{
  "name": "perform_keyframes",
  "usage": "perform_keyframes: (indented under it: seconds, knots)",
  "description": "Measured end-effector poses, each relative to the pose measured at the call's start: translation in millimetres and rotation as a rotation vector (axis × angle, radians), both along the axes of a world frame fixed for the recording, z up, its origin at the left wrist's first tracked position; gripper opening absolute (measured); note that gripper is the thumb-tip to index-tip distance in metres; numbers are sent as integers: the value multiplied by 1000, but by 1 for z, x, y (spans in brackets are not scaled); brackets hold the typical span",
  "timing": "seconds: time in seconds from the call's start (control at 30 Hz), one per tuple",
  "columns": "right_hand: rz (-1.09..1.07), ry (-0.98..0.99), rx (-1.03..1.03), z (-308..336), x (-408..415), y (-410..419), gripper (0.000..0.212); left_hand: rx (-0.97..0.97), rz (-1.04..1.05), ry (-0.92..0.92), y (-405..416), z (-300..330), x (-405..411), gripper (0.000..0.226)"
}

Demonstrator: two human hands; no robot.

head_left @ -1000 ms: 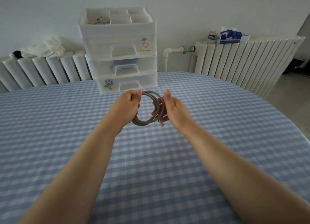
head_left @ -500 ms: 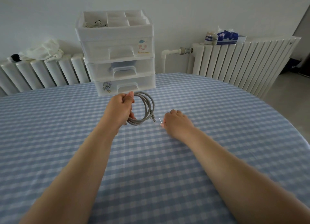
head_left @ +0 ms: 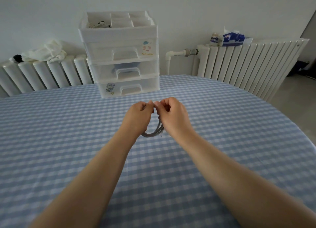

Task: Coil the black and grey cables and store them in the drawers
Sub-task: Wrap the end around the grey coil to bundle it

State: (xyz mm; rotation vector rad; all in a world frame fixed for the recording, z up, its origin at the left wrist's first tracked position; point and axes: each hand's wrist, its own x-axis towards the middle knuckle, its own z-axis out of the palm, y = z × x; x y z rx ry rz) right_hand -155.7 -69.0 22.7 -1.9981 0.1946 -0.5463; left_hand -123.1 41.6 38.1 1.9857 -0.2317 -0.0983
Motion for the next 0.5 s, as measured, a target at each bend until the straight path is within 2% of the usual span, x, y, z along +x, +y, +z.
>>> perform_keyframes:
  seconds: [0.2, 0.33, 0.5]
  knots:
    - [36, 9, -54, 6, -4, -6, 20, -70, -59, 66, -1, 2, -1, 34]
    - [139, 84, -112, 15, -7, -11, 9, -124, -74, 117, 5, 2, 4, 33]
    - [155, 63, -211, 19, -10, -13, 9, -104, -125, 154, 10, 8, 3, 35]
